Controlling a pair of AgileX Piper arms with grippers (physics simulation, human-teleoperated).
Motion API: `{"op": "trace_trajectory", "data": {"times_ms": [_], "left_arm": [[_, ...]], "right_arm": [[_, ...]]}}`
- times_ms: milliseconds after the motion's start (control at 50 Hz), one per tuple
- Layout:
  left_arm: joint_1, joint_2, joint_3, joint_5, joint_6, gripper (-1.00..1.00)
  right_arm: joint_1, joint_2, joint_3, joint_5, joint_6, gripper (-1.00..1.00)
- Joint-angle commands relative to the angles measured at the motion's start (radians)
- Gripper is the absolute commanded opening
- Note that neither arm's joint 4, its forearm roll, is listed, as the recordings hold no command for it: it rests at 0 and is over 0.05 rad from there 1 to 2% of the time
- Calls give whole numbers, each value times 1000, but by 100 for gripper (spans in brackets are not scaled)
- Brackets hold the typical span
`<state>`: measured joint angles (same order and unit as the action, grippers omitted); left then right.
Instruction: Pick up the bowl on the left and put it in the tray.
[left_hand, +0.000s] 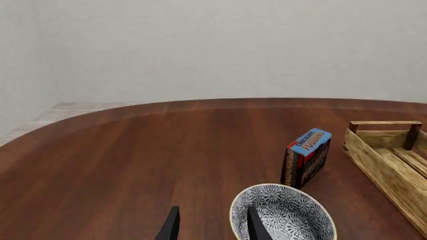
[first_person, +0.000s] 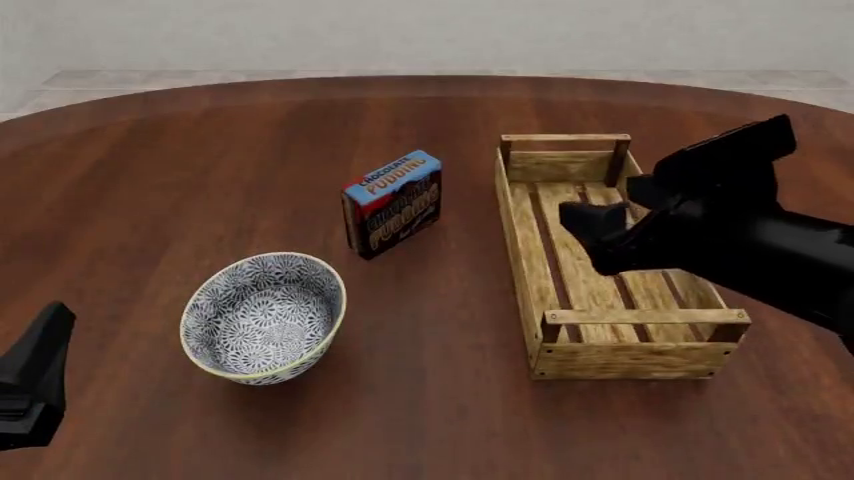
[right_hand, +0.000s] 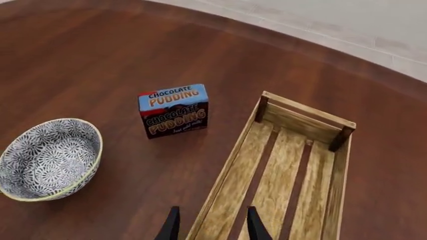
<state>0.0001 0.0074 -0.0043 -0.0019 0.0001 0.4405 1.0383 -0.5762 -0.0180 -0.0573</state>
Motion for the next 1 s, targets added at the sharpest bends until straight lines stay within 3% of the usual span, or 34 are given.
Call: {"op": "trace_trajectory", "data": {"times_ms": [20, 1000], "left_arm": [[0, 0, 0, 0, 0, 100], [0, 0, 0, 0, 0, 100]], "right_arm": [[58, 37, -33, 3, 17, 100], [226, 169, -111, -25, 60, 100]]}}
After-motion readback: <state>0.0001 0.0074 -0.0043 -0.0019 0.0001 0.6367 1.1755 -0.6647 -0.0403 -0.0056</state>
